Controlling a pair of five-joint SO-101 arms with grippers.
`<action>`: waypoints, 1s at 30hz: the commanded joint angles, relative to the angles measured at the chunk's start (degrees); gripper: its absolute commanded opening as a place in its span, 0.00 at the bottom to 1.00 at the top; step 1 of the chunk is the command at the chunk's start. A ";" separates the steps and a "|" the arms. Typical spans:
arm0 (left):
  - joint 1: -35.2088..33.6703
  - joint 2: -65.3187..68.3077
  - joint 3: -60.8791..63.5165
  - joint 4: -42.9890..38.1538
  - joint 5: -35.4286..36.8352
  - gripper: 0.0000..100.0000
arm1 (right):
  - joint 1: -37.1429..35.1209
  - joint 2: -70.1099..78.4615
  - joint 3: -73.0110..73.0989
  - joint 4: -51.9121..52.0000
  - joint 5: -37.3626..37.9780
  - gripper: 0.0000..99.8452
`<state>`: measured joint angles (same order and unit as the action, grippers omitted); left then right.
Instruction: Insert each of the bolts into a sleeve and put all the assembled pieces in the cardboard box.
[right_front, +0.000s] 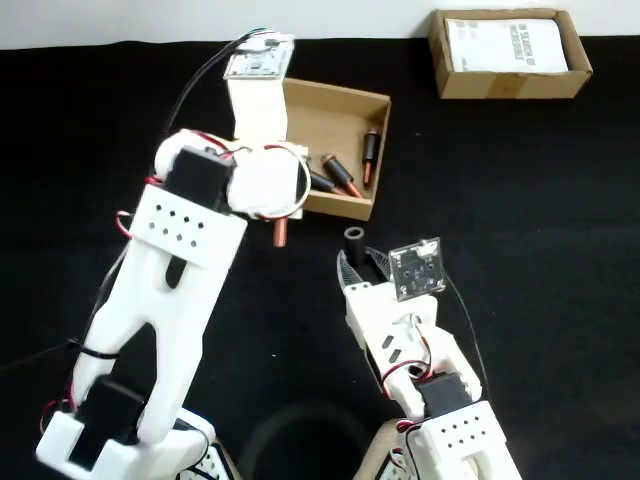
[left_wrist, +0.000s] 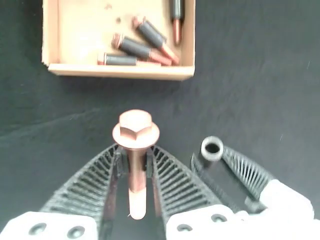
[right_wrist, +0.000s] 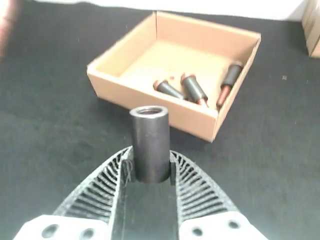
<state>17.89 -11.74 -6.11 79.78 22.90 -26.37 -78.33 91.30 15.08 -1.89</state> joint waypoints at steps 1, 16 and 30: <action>0.75 -3.65 6.99 -10.64 5.63 0.01 | -0.48 -1.36 0.66 -4.97 -0.44 0.01; 1.89 -10.51 29.85 -52.13 9.14 0.01 | -0.48 -1.36 1.36 -5.93 -0.44 0.01; 8.75 -19.30 31.25 -46.15 9.14 0.01 | -0.40 -1.45 2.86 -6.11 -0.44 0.01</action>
<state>26.07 -28.44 24.84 33.54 31.96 -26.37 -78.42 94.29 10.07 -1.89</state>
